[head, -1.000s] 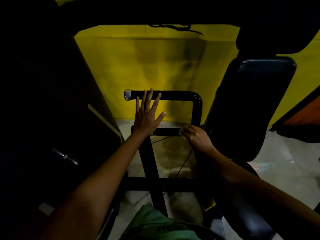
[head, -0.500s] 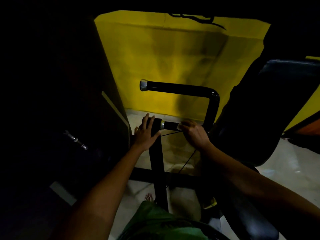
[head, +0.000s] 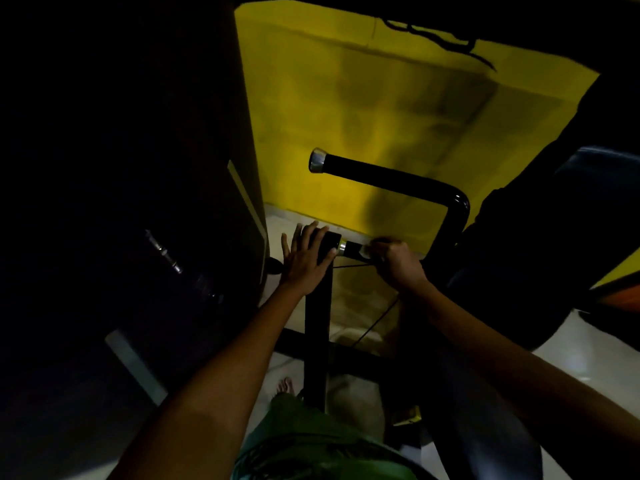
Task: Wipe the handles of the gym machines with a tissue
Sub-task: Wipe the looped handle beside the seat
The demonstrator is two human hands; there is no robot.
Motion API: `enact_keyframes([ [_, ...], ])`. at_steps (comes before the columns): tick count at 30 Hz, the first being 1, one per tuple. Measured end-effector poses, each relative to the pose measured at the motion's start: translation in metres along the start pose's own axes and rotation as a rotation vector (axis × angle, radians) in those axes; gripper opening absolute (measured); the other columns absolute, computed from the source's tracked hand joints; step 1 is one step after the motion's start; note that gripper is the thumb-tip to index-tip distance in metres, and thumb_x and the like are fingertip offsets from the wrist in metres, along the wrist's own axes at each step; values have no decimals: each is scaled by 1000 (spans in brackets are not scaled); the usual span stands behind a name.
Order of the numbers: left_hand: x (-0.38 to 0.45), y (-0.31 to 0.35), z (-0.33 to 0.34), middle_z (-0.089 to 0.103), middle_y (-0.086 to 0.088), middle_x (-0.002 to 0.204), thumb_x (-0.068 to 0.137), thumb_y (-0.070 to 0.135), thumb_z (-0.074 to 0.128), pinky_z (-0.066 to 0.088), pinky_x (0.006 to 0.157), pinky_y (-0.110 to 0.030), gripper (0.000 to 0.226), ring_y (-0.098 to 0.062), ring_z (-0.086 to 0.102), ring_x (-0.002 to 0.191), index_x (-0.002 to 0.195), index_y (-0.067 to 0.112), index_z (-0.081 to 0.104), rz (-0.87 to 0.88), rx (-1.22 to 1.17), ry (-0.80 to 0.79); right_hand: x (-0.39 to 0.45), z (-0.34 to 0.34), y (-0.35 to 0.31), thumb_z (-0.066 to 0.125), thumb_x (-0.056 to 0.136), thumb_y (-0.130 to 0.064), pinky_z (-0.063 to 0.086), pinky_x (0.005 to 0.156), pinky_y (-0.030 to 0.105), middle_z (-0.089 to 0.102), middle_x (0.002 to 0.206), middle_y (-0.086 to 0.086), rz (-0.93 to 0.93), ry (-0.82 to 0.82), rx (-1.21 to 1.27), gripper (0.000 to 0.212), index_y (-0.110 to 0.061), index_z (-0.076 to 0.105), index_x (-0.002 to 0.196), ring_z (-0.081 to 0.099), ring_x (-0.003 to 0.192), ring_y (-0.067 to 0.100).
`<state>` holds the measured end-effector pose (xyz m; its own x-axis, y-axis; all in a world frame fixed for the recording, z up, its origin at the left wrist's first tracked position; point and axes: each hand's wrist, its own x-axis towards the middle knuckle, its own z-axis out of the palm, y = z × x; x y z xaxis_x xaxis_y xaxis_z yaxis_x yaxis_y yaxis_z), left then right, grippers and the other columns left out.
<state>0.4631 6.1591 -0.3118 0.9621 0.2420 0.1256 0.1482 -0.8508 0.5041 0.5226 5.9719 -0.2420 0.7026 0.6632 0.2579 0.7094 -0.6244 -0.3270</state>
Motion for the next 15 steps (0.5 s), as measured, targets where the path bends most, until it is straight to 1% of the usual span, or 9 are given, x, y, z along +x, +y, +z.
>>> enact_keyframes([
  [2,4,3,-1,41,-4,146,93,54,22,-10,113,-39,60,-27,17,145,136,21,48,11,-65,129,14,9,-8,62,82,4,53,61,41,68,86,23,76,-30,88,10,5,72,83,67,77,36],
  [3,8,2,-1,48,-7,138,92,53,20,-7,113,-39,62,-29,25,142,131,18,54,20,-72,170,20,14,-12,60,83,3,54,61,44,68,85,24,74,-49,108,11,6,71,82,66,77,36],
  [5,16,-2,-1,55,-14,126,91,50,19,2,114,-43,65,-34,40,132,127,12,58,43,-55,177,22,16,-17,59,83,5,54,62,44,68,86,24,37,-90,134,12,6,71,83,66,77,37],
  [7,19,-5,2,56,-17,118,92,47,22,13,114,-49,62,-36,51,118,126,10,59,64,-67,171,15,11,-10,60,82,5,54,64,42,69,90,23,-35,-111,156,12,5,71,86,67,81,35],
  [9,17,-4,8,55,-16,119,94,44,24,19,112,-50,58,-35,52,114,125,10,59,48,-103,192,5,3,6,62,81,6,56,71,40,70,101,17,-49,-139,150,14,-1,72,88,67,91,31],
  [11,13,-2,17,53,-14,127,96,45,23,22,111,-52,56,-33,49,119,128,11,56,32,-111,209,-1,1,19,65,79,6,57,76,38,70,106,11,-47,-117,149,17,-6,73,87,67,97,26],
  [13,9,0,22,50,-13,134,99,48,18,26,109,-53,59,-30,44,124,131,13,53,27,-106,246,3,7,18,64,82,3,56,75,40,70,107,14,-9,-84,127,14,-3,73,90,67,96,29],
  [15,9,0,24,47,-12,138,99,48,13,25,110,-53,62,-26,38,128,134,14,51,21,-116,260,17,15,3,62,85,-1,55,71,41,69,104,19,54,-64,120,13,2,72,92,67,91,34],
])
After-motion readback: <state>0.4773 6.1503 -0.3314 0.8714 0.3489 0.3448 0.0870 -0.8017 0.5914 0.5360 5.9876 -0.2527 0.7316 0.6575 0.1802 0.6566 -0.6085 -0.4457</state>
